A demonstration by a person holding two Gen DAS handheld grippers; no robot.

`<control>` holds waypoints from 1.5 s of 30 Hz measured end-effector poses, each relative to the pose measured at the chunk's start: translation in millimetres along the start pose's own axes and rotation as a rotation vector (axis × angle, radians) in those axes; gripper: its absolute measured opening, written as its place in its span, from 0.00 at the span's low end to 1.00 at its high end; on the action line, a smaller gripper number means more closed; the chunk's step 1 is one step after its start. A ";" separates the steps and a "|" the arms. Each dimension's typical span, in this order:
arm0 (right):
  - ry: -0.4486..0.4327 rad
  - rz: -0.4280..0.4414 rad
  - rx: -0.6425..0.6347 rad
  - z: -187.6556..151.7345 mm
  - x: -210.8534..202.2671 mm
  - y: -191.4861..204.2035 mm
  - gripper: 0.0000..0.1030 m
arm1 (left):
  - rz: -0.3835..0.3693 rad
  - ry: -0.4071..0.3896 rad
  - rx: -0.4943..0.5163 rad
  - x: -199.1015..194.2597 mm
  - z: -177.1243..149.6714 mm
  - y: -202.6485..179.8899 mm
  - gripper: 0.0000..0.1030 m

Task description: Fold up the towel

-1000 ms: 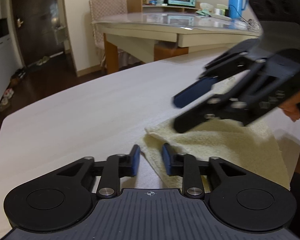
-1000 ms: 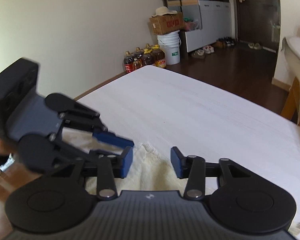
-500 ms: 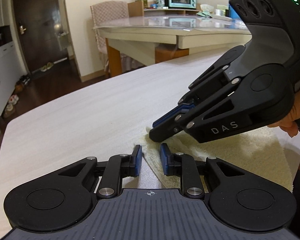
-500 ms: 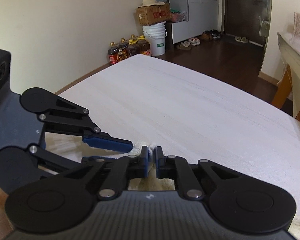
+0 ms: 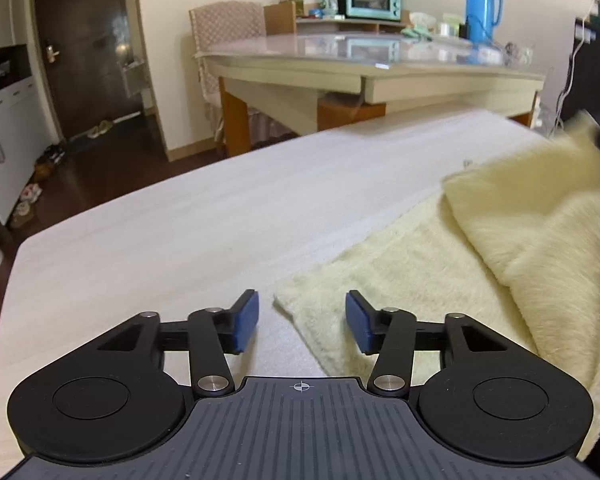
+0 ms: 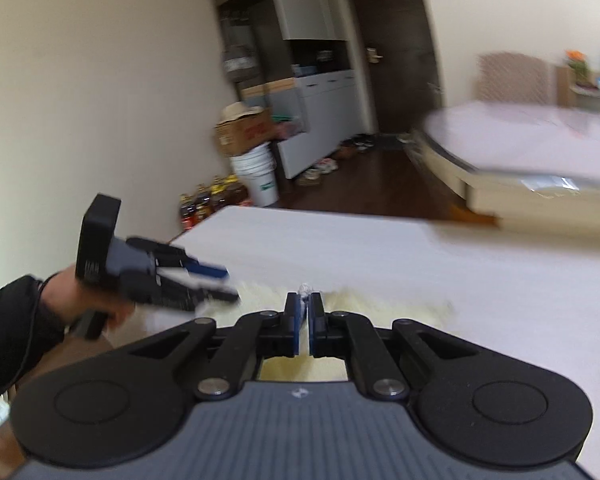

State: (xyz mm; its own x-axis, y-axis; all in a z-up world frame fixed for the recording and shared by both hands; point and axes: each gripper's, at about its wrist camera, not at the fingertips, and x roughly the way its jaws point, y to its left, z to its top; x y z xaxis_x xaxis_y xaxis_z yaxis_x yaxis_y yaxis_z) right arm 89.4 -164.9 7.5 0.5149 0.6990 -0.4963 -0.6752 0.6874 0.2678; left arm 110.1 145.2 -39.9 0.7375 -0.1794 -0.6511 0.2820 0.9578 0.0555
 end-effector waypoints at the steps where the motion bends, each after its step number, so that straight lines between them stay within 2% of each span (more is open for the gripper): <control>1: 0.013 -0.009 0.020 -11.7 -9.2 -3.7 0.05 | -0.001 0.005 0.007 0.9 0.5 -0.8 0.51; 7: 0.136 -0.021 0.091 -58.1 -30.9 -14.7 0.06 | -0.007 0.032 0.047 6.6 3.8 -5.8 0.51; 9: 0.143 -0.009 0.097 -57.0 -37.7 -17.3 0.12 | -0.009 0.041 0.061 8.5 4.9 -7.5 0.49; 12: 0.106 -0.005 0.086 -46.2 -49.5 -24.7 0.30 | -0.016 0.052 0.080 10.3 6.4 -10.3 0.40; 14: 0.057 -0.028 0.055 -31.7 -51.6 -30.5 0.32 | -0.032 0.059 0.087 9.9 6.8 -13.0 0.26; 15: 0.036 -0.054 0.036 -21.9 -45.3 -37.1 0.35 | -0.044 0.062 0.089 9.7 6.9 -14.6 0.19; 16: 0.030 -0.072 0.028 -13.9 -34.7 -44.5 0.43 | -0.042 0.063 0.095 9.5 6.6 -16.7 0.14; 18: 0.020 -0.103 0.017 1.6 -13.0 -59.0 0.48 | -0.031 0.061 0.115 8.9 5.8 -22.3 0.09; 24: 0.086 -0.140 0.029 26.8 65.5 -98.5 0.47 | 0.019 0.041 0.120 12.5 6.4 -23.4 0.08; 29: 0.101 -0.163 -0.016 31.3 96.0 -103.5 0.47 | 0.037 0.040 0.113 24.0 15.4 -13.5 0.08; 32: 0.121 -0.146 -0.040 37.2 113.3 -108.2 0.45 | 0.045 0.039 0.106 31.1 21.1 -7.2 0.08; 38: 0.196 -0.089 -0.070 38.7 133.5 -115.4 0.42 | 0.075 0.037 0.098 42.6 28.2 2.5 0.08; 45: 0.247 -0.072 -0.196 24.0 125.7 -97.2 0.45 | 0.070 0.036 0.090 42.5 27.0 5.5 0.08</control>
State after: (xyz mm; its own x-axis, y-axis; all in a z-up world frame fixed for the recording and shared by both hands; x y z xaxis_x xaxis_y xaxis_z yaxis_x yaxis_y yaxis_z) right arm 232.4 -139.2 -61.0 0.4378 0.5645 -0.6998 -0.7429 0.6655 0.0720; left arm 159.6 136.8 -46.9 0.7351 -0.1033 -0.6701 0.2862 0.9433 0.1684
